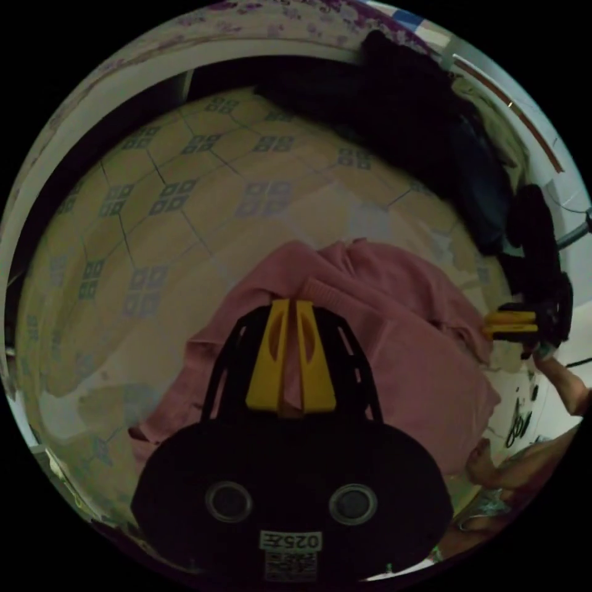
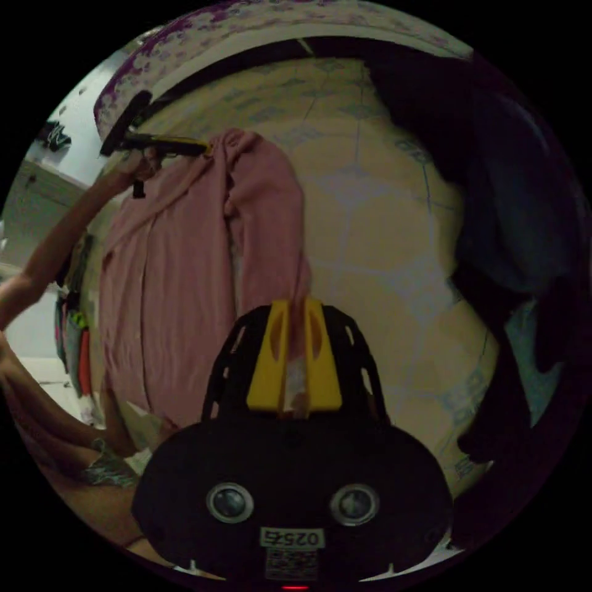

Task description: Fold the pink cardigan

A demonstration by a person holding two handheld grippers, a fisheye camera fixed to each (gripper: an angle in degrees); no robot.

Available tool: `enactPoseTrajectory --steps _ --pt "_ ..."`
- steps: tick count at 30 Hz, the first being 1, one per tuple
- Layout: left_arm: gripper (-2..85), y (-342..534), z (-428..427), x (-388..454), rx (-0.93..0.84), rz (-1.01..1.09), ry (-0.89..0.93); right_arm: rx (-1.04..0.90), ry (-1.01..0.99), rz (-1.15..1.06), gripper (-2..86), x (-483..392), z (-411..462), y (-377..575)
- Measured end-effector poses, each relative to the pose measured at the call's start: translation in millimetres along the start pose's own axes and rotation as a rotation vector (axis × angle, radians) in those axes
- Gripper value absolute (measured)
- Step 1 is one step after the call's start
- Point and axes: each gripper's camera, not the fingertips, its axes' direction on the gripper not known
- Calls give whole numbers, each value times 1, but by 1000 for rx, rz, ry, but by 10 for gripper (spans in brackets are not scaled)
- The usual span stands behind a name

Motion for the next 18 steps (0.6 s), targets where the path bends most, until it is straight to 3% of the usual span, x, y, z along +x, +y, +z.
enactPoseTrajectory --steps 4,8,12,18 --pt "-15 -8 1 -7 -36 -55 40 -47 123 -107 6 -8 -21 -15" --pt "-14 -12 1 -8 -41 -40 37 19 313 42 -2 53 -79 -31" --pt "-13 -13 -1 -11 -44 -64 43 -38 345 143 -4 109 -92 -47" --pt "-12 -6 -16 -20 -24 -110 63 -67 366 167 -3 110 -88 -45"
